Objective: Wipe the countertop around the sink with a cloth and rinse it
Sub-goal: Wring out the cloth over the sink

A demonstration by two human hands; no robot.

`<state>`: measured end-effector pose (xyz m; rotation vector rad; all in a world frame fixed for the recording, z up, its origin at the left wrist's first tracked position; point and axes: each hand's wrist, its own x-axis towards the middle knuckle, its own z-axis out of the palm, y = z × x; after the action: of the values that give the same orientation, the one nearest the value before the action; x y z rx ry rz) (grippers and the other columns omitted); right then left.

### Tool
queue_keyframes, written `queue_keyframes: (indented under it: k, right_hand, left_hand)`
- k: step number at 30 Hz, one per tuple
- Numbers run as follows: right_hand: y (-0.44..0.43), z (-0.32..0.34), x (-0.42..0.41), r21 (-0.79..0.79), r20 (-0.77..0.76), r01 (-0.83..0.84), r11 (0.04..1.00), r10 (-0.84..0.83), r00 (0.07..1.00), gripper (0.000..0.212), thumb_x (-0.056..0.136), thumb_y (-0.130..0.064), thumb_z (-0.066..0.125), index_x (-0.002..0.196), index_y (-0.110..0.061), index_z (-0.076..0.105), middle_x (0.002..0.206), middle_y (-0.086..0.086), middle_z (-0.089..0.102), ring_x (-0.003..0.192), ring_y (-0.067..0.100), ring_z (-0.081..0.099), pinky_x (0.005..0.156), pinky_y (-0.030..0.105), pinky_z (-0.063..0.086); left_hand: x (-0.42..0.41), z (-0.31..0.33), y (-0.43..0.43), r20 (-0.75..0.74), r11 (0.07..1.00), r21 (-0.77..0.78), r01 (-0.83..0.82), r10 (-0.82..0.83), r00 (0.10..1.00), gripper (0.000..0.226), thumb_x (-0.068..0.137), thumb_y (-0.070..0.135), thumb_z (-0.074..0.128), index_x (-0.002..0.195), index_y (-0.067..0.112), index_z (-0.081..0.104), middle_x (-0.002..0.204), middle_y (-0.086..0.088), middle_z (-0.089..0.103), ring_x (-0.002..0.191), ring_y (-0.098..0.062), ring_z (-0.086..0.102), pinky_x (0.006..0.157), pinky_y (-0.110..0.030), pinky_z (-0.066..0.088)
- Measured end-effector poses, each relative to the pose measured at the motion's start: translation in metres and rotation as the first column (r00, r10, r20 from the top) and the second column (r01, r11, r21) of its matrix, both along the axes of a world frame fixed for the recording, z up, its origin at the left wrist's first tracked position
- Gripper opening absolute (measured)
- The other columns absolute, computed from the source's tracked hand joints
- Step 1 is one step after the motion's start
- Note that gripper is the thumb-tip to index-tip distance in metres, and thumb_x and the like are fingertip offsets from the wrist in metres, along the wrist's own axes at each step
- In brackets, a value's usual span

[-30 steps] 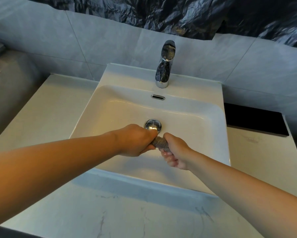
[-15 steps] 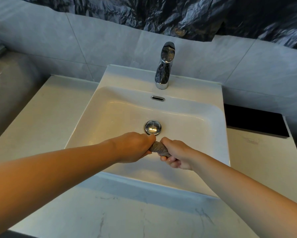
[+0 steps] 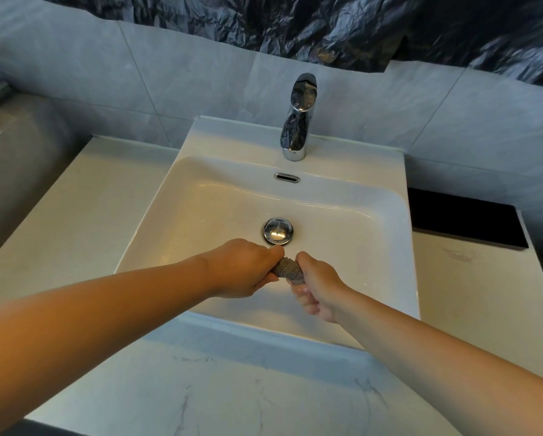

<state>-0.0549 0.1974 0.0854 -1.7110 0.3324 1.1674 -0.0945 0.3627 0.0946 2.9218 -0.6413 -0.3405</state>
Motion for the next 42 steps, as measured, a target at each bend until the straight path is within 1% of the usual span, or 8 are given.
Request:
queue_keyframes:
  k: [8, 15, 19, 23, 26, 30, 36, 42]
  right_hand:
    - [-0.008, 0.004, 0.004, 0.106, -0.348, 0.001, 0.994, 0.036, 0.937, 0.031, 0.09, -0.03, 0.03, 0.066, -0.015, 0.043, 0.052, -0.005, 0.023, 0.035, 0.007, 0.014, 0.033, 0.015, 0.011]
    - [-0.015, 0.017, 0.026, -0.028, 0.335, -0.137, 0.99, 0.139, 0.932, 0.027, 0.087, -0.034, 0.048, 0.084, -0.008, 0.054, 0.064, 0.009, 0.056, 0.044, 0.013, 0.038, 0.043, 0.022, 0.033]
    - [-0.02, 0.022, 0.02, 0.224, 0.254, 0.09, 0.97, -0.147, 0.956, 0.045, 0.08, -0.031, 0.074, 0.112, -0.012, 0.051, 0.091, 0.012, 0.068, 0.073, 0.018, 0.064, 0.07, 0.028, 0.056]
    - [-0.017, 0.023, 0.006, 0.472, 0.005, 0.37, 0.8, -0.422, 0.907, 0.044, 0.082, -0.002, 0.069, 0.12, -0.009, 0.046, 0.095, 0.013, 0.067, 0.086, 0.024, 0.069, 0.075, 0.03, 0.057]
    - [-0.006, 0.025, -0.006, 0.618, -0.025, 0.37, 0.693, -0.453, 0.891, 0.026, 0.088, 0.005, 0.054, 0.114, 0.007, 0.055, 0.1, 0.019, 0.066, 0.095, 0.03, 0.064, 0.083, 0.032, 0.056]
    - [0.02, 0.032, -0.028, 0.707, -0.042, 0.365, 0.606, -0.48, 0.876, 0.029, 0.09, 0.002, 0.048, 0.117, 0.012, 0.055, 0.106, 0.021, 0.062, 0.102, 0.028, 0.06, 0.091, 0.033, 0.053]
    - [0.082, 0.048, -0.089, 0.581, 0.148, 0.136, 0.802, -0.269, 0.952, 0.022, 0.094, -0.009, 0.053, 0.113, -0.006, 0.065, 0.108, 0.014, 0.071, 0.102, 0.027, 0.068, 0.091, 0.035, 0.054]
    - [0.168, 0.065, -0.149, 0.355, 0.614, -0.089, 0.931, -0.16, 0.773, 0.017, 0.086, -0.012, 0.067, 0.102, -0.014, 0.067, 0.087, 0.006, 0.075, 0.081, 0.02, 0.072, 0.077, 0.035, 0.059]
  left_hand:
    - [-0.003, 0.0, 0.001, 0.012, 0.998, 0.035, 0.054, -0.055, 0.998, 0.03, 0.097, 0.043, 0.038, 0.104, 0.015, 0.047, 0.079, -0.003, 0.059, 0.056, -0.019, 0.044, 0.054, -0.029, 0.032]
    - [-0.008, 0.012, -0.018, -0.049, 0.965, -0.057, -0.258, 0.255, 0.966, 0.032, 0.096, 0.042, 0.043, 0.114, 0.016, 0.042, 0.09, -0.005, 0.062, 0.064, -0.017, 0.048, 0.058, -0.027, 0.039]
    - [-0.026, 0.025, -0.02, -0.228, 0.843, -0.242, -0.481, 0.432, 0.873, 0.033, 0.093, 0.047, 0.047, 0.114, 0.021, 0.041, 0.084, 0.003, 0.053, 0.064, -0.007, 0.047, 0.053, -0.022, 0.036]
    - [-0.046, 0.037, -0.016, -0.406, 0.648, -0.432, -0.627, 0.481, 0.777, 0.031, 0.089, 0.05, 0.051, 0.106, 0.024, 0.048, 0.087, 0.002, 0.062, 0.069, -0.014, 0.062, 0.067, -0.033, 0.056]
    - [-0.06, 0.044, -0.006, -0.519, 0.427, -0.571, -0.701, 0.474, 0.711, 0.027, 0.09, 0.044, 0.054, 0.101, 0.02, 0.054, 0.087, 0.0, 0.067, 0.071, -0.016, 0.067, 0.073, -0.036, 0.058]
    - [-0.083, 0.046, 0.013, -0.558, 0.294, -0.608, -0.737, 0.503, 0.66, 0.019, 0.091, 0.037, 0.055, 0.095, 0.019, 0.058, 0.086, -0.002, 0.068, 0.075, -0.016, 0.069, 0.074, -0.032, 0.059]
    - [-0.136, 0.044, 0.071, -0.539, 0.264, -0.594, -0.76, 0.571, 0.619, 0.031, 0.087, 0.052, 0.054, 0.09, 0.022, 0.065, 0.086, 0.002, 0.069, 0.079, -0.014, 0.066, 0.079, -0.038, 0.056]
    - [-0.201, 0.051, 0.143, -0.564, 0.112, -0.64, -0.76, 0.604, 0.564, 0.048, 0.065, 0.066, 0.065, 0.086, 0.022, 0.07, 0.084, 0.001, 0.072, 0.082, -0.015, 0.069, 0.079, -0.041, 0.057]
